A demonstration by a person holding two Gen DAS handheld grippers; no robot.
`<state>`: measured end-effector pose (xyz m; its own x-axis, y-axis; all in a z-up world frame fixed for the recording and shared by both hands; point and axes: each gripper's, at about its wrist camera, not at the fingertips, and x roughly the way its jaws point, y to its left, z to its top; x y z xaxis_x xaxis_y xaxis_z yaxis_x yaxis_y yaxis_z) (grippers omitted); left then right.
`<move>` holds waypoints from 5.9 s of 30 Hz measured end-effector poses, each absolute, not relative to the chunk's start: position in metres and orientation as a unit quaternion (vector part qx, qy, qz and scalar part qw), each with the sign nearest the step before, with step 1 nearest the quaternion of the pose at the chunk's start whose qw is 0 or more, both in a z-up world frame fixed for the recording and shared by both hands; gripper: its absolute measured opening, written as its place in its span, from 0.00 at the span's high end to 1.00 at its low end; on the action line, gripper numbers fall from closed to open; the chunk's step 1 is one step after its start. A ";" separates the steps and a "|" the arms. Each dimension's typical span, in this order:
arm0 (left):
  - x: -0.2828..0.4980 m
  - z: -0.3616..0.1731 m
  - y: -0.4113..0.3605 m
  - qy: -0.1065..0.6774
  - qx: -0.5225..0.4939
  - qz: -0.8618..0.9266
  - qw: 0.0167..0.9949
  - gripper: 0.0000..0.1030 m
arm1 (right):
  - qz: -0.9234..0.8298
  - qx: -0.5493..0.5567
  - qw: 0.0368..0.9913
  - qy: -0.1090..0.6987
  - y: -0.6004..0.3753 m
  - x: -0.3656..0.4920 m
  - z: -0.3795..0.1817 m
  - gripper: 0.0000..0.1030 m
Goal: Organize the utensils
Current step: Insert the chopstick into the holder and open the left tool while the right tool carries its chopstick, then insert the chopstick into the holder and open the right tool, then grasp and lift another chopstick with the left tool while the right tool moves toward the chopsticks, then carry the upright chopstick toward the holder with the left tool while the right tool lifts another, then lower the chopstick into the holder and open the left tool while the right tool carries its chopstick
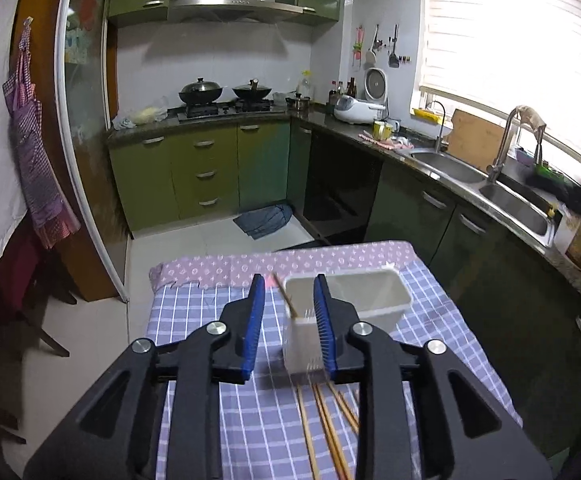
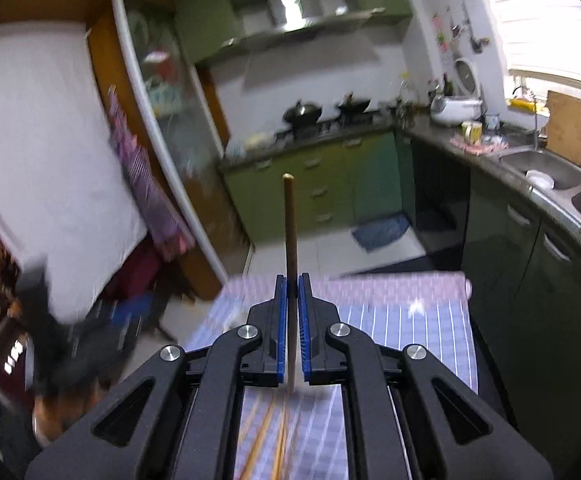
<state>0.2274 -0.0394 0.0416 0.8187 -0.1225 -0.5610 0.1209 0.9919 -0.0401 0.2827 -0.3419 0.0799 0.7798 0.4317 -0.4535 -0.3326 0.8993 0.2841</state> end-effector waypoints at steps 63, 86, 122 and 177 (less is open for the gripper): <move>0.271 -0.166 -0.056 0.602 -0.010 -0.068 0.796 0.93 | 0.236 0.072 0.839 0.484 -0.381 0.214 -0.125 0.65; 0.185 -0.054 -0.046 0.423 0.012 -0.088 0.902 0.93 | 0.222 -0.070 0.784 0.575 -0.250 0.284 -0.205 0.78; 0.161 -0.047 -0.044 0.395 0.032 -0.099 0.913 0.93 | 0.234 -0.016 0.891 0.388 -0.309 0.188 -0.081 0.94; 0.247 0.125 -0.090 0.224 0.034 -0.103 0.969 0.93 | 0.239 0.021 0.903 0.355 -0.344 0.149 -0.073 0.94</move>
